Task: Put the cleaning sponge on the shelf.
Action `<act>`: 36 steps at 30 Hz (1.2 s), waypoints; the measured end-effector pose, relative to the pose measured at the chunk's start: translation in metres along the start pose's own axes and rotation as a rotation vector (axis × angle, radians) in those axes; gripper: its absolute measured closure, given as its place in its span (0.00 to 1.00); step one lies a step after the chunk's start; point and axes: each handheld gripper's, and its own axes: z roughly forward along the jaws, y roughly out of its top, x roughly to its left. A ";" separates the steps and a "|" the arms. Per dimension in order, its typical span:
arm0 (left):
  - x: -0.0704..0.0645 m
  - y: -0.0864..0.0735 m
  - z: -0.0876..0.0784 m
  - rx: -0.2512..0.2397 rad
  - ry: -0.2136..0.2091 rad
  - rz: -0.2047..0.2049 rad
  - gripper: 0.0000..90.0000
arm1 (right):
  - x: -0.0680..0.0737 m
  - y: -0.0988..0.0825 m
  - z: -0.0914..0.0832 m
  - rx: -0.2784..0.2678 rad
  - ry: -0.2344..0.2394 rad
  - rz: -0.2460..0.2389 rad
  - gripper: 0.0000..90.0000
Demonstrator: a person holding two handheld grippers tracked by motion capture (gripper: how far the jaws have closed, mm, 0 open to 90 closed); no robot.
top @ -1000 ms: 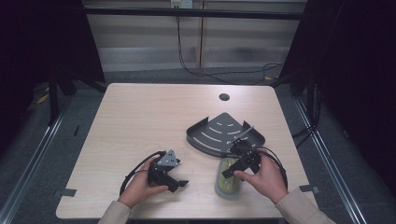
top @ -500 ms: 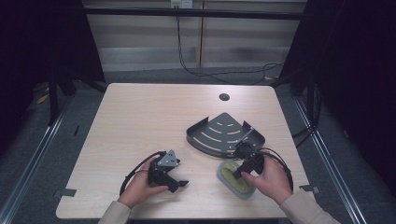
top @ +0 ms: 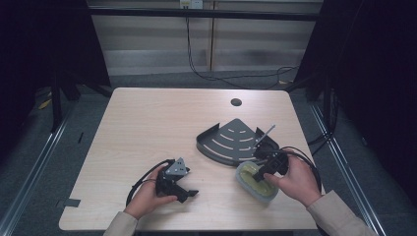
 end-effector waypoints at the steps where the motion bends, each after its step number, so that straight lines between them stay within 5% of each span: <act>1: 0.000 0.000 0.000 -0.001 -0.001 0.000 0.16 | -0.001 0.001 -0.003 0.000 -0.006 -0.009 0.80; 36: 0.000 0.000 0.000 0.000 -0.008 -0.003 0.16 | -0.035 0.045 -0.053 -0.038 -0.064 -0.067 0.80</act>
